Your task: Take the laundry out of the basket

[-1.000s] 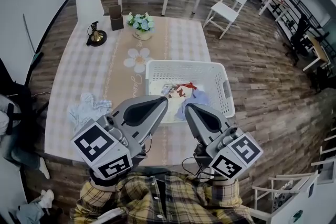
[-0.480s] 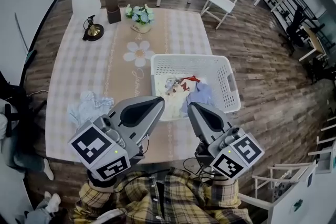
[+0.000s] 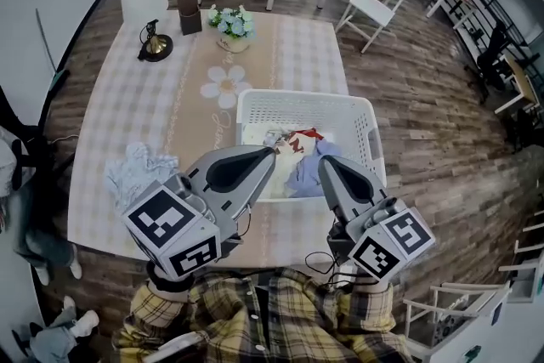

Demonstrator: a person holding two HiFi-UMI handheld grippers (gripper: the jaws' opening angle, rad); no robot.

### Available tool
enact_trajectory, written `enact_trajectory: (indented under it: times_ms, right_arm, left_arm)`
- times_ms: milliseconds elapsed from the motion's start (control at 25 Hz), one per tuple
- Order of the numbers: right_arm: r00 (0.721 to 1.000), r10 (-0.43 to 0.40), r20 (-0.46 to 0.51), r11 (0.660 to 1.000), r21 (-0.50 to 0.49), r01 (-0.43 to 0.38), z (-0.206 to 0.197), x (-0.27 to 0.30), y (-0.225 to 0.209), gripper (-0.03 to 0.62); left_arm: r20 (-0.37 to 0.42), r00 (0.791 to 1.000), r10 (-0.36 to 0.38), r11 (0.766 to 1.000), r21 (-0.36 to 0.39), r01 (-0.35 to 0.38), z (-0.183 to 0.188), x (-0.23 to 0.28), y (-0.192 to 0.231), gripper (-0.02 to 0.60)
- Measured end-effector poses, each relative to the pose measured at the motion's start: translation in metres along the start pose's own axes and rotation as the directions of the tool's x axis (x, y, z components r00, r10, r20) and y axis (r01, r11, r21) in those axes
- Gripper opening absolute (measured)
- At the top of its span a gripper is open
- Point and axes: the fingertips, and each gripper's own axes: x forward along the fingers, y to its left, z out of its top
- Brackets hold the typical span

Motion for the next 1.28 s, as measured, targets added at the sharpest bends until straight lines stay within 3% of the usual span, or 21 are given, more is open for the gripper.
enact_trajectory:
  times_ms: [320, 800, 960, 1160, 1280]
  right_arm:
    - [0.991, 0.072, -0.114, 0.996, -0.047, -0.078, -0.004, 0.019, -0.069, 0.032]
    - [0.952, 0.188, -0.241, 0.980, -0.024, -0.200, -0.027, 0.059, -0.129, 0.111]
    - [0.920, 0.222, -0.323, 0.966, -0.053, -0.252, -0.046, 0.071, -0.134, 0.173]
    - [0.851, 0.218, -0.478, 0.946, -0.110, -0.305, -0.089, 0.085, -0.134, 0.280]
    - [0.802, 0.215, -0.557, 0.935, -0.121, -0.335, -0.117, 0.094, -0.130, 0.305]
  left_arm:
    - [-0.092, 0.987, 0.133, 0.991, 0.031, -0.130, -0.028, 0.076, 0.015, 0.019]
    - [-0.236, 0.929, 0.284, 0.958, 0.020, -0.287, -0.074, 0.149, 0.072, 0.098]
    - [-0.324, 0.897, 0.302, 0.948, -0.001, -0.319, -0.106, 0.164, 0.095, 0.143]
    - [-0.446, 0.825, 0.346, 0.927, 0.026, -0.374, -0.148, 0.176, 0.128, 0.164]
    - [-0.504, 0.792, 0.344, 0.921, 0.018, -0.389, -0.170, 0.181, 0.143, 0.190]
